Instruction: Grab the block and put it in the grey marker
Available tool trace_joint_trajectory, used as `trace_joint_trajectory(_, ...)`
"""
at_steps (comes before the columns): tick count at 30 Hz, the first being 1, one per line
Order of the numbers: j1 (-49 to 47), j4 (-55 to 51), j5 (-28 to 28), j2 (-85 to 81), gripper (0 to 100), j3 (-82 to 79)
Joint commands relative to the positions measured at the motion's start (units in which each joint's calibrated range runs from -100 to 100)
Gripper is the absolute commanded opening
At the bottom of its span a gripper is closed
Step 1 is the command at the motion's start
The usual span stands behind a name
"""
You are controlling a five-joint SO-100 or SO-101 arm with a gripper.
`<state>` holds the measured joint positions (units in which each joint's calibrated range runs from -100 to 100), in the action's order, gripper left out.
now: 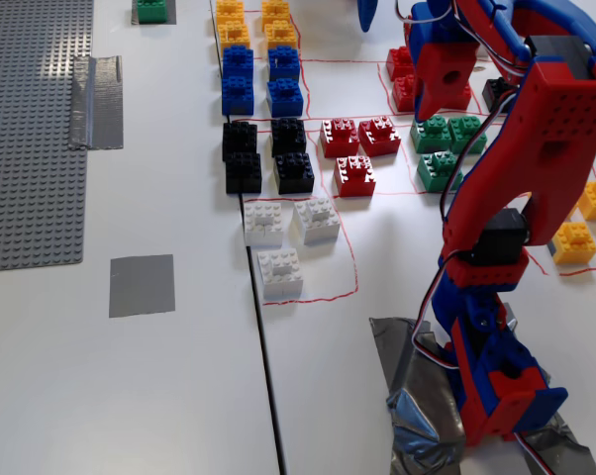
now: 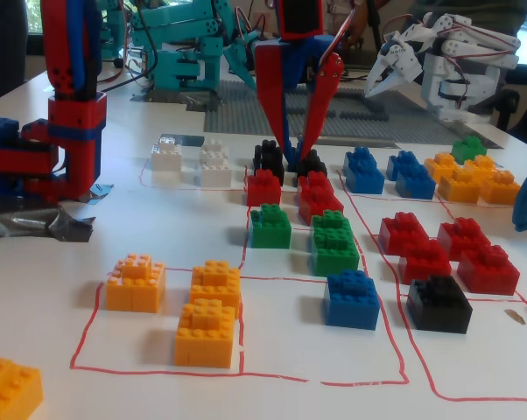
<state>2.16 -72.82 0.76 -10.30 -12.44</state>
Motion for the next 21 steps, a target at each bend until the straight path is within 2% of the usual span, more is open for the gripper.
trace_joint_trajectory(1, 0.7, 8.3, 3.4, -1.2, 0, -2.9)
trace_joint_trajectory(14, 0.9, 7.9, 3.2, -1.3, 0, -3.0)
trace_joint_trajectory(21, 4.5, 8.4, 3.0, -2.1, 0, -1.8)
